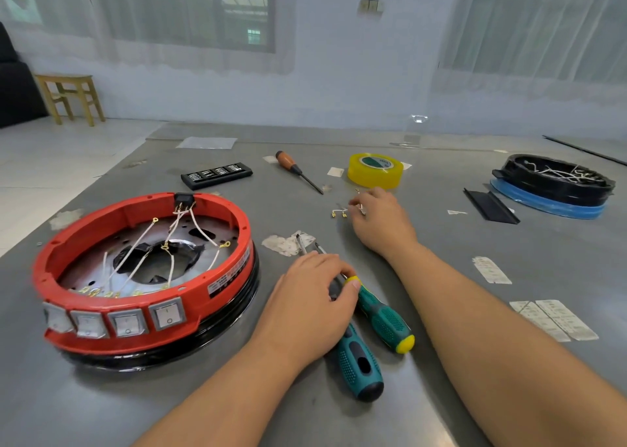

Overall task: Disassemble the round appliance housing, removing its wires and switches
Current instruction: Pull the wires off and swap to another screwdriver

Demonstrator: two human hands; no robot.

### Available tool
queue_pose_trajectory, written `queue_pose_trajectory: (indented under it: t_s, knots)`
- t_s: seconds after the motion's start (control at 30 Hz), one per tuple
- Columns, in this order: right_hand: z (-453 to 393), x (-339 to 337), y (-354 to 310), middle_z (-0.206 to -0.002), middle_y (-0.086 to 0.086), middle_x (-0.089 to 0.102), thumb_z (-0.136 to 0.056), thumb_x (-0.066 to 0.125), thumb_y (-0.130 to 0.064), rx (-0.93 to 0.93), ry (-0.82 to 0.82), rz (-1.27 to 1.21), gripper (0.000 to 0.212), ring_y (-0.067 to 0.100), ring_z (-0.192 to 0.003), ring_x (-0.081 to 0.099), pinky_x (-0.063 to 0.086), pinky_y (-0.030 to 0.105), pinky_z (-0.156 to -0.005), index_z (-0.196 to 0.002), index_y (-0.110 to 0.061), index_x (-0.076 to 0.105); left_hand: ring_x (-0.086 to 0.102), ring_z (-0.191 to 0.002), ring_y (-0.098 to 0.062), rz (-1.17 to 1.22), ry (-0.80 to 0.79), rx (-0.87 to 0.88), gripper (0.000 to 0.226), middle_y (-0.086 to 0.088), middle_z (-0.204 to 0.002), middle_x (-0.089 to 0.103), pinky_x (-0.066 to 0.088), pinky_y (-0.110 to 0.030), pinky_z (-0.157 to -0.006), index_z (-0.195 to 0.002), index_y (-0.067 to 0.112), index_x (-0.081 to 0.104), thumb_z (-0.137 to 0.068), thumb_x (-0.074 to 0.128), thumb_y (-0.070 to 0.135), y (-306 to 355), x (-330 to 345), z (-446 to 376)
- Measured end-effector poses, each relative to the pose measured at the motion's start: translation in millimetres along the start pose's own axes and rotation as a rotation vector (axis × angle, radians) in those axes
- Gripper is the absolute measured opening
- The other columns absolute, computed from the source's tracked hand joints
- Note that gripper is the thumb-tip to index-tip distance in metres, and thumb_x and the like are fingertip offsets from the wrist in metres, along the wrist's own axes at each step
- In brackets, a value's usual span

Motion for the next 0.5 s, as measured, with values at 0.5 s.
queue_pose_trajectory:
  t_s: [0.5]
  knots:
    - [8.3,-2.9,5.0,-0.150,0.000,0.049,-0.103,0.049,-0.047,0.020,-0.133,-0.203,0.043,0.020,-0.137,0.044,0.037,0.037,-0.114,-0.137,-0.024,0.062,0.041,-0.139,-0.002,-0.003,-0.011,0.002,0.018,0.012,-0.140,0.062,0.024,-0.011,-0.107,-0.116,0.031,0.072,-0.101,0.061,0.035,-6.5,-0.2,-2.1]
Point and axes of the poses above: each hand's wrist, its own z-axis away from the middle knuckle, its own x-axis out of the palm, y = z × x, the point moved 2 cm from there along -z, towards the middle knuckle
